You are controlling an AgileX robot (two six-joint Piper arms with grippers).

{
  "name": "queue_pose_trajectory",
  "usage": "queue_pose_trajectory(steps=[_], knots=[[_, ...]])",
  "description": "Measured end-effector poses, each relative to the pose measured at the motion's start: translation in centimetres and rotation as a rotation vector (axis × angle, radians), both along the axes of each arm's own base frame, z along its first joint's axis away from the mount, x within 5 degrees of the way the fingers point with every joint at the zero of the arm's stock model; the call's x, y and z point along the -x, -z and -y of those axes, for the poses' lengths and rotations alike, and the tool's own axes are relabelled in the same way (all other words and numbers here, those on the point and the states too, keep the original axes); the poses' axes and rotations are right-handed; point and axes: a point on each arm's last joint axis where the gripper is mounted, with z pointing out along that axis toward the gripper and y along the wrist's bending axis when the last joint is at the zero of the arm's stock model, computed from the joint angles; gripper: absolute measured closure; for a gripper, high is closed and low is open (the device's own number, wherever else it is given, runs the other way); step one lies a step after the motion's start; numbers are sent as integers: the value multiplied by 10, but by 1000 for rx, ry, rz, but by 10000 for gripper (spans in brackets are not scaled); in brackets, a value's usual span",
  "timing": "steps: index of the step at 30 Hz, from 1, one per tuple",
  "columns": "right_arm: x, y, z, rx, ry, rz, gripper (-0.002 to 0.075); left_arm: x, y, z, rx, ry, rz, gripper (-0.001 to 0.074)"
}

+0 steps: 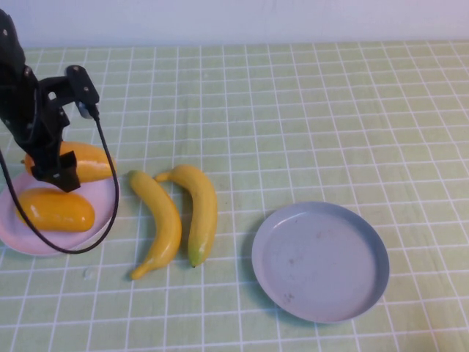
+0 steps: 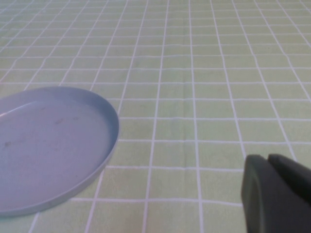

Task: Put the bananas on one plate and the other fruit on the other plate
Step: Put one type of fruit in the left plate, then put another type of fruit in the right plate

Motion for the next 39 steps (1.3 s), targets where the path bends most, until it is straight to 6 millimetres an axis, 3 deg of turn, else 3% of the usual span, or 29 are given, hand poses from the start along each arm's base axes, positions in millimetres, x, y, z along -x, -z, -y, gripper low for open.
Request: queue_pose_trajectory(steps=[6,15,20,23,28,31,39], knots=[[0,0,0,0,0,0,743,-1,0,-1,10,-139,-1,125],[0,0,0,0,0,0,743,-2,-1,-2,2,-157,11,125],[0,0,0,0,0,0,743,2,-20,-2,20,-169,76,151],[0,0,0,0,0,0,743,10,-45,-1,41,-178,143,269],[0,0,0,0,0,0,743,36,-99,-2,69,-206,281,629],[0,0,0,0,0,0,743,56,-126,-3,114,-294,324,703],[0,0,0,0,0,0,743,123,-184,-5,209,-457,415,734]])
